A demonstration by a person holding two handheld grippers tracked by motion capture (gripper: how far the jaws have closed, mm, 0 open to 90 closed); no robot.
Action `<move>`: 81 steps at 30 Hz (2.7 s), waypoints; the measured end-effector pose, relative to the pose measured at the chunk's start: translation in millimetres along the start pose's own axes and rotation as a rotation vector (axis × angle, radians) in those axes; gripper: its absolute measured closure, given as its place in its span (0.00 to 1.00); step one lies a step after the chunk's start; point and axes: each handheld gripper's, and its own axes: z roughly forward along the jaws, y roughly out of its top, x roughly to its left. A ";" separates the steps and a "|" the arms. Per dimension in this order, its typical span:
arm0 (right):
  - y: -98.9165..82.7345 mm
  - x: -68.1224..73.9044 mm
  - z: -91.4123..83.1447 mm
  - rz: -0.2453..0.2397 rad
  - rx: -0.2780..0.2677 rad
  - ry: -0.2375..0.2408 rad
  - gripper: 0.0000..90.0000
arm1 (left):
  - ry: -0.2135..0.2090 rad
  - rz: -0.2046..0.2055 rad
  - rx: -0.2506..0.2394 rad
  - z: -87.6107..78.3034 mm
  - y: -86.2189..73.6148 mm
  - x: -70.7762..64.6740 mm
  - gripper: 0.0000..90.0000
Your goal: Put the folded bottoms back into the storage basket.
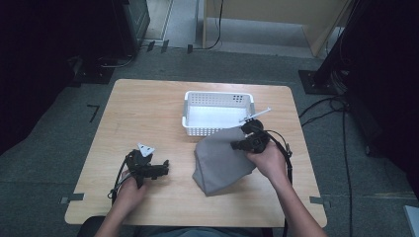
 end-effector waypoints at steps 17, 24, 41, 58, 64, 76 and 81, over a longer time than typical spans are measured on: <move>64.8 41.4 -39.1 -0.113 -0.052 0.088 0.90 | -0.001 0.004 0.005 -0.4 0.0 0.3 0.00; 85.9 49.8 -60.2 -0.134 -0.077 0.096 0.90 | 0.000 0.006 0.005 -0.5 0.0 0.3 0.00; 147.4 25.2 -80.8 -0.053 -0.135 0.016 0.89 | -0.001 0.004 0.003 -0.3 -0.2 0.2 0.00; 177.4 7.5 -39.6 0.071 -0.137 -0.023 0.89 | 0.000 0.005 0.003 -0.4 -0.1 0.3 0.00; 179.2 2.1 -21.3 0.115 -0.128 -0.005 0.89 | 0.000 0.005 0.004 -0.4 -0.1 0.3 0.00; 156.4 -32.9 32.1 0.222 -0.092 -0.005 0.89 | -0.001 0.004 0.001 -0.2 -0.2 0.1 0.00; 144.5 -49.9 46.1 0.266 -0.072 -0.008 0.89 | 0.000 0.003 0.001 -0.2 -0.2 0.1 0.00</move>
